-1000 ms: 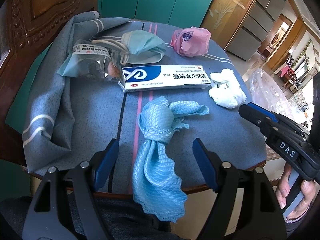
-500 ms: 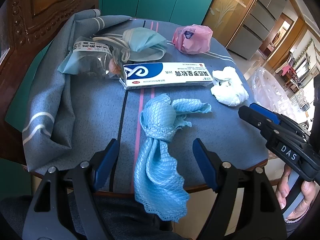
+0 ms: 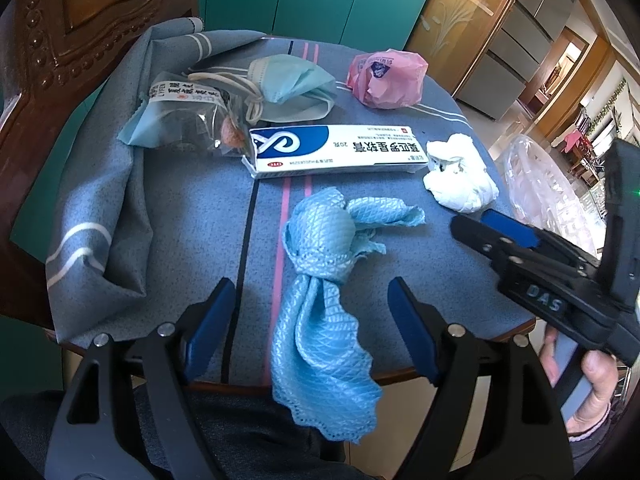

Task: Collect trash
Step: 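Position the right gripper over the white tissue while the left holds the blue cloth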

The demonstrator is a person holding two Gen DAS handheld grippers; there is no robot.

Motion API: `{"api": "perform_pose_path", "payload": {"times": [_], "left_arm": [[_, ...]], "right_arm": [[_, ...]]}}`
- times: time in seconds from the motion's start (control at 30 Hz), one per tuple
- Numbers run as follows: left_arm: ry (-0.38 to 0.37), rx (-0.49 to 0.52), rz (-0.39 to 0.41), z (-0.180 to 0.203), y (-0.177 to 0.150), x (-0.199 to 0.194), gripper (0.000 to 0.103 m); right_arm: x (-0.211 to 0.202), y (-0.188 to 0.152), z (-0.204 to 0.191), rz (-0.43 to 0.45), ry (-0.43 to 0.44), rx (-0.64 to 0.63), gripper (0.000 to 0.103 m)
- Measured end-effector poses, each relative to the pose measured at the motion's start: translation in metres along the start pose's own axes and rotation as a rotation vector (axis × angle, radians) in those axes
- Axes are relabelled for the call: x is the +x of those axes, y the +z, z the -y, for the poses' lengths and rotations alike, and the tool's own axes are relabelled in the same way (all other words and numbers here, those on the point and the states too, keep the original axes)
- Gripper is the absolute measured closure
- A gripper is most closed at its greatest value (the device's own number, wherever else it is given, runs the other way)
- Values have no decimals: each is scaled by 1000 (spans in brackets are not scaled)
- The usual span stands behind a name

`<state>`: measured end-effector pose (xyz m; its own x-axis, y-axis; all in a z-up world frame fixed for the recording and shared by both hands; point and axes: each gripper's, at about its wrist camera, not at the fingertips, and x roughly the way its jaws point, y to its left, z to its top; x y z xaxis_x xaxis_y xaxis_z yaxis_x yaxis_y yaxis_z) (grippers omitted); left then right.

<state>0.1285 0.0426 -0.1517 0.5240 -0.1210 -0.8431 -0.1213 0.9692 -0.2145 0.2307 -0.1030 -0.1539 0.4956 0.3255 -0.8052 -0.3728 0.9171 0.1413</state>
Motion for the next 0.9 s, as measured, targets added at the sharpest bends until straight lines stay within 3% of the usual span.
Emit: {"api": "perform_pose_path", "payload": {"times": [0.1,0.17,0.23,0.33,0.63,0.7,0.77,0.9], "left_arm": [[3,2,0,0,0,0,24],[5,0,1,-1,0,0,24],[5,-2,1,-2,0,0,24],[9,-4,5,-1,-1,-1,24],[-2,-20,11,-6,0,-4,24],[-5,-23,10,-6,0,-3,24],[-6,-26,8,-7,1,-3,24],[-10,-31,21,-5,9,-5,24]], "right_arm": [[2,0,-5,13,-6,-29,56],[2,-1,-8,9,0,-42,76],[1,-1,-8,9,6,-48,87],[-3,-2,-7,18,13,-44,94],[-24,2,8,46,36,16,94],[-24,2,13,43,58,41,90],[-23,2,14,40,51,49,77],[-20,9,14,50,41,50,68]]}}
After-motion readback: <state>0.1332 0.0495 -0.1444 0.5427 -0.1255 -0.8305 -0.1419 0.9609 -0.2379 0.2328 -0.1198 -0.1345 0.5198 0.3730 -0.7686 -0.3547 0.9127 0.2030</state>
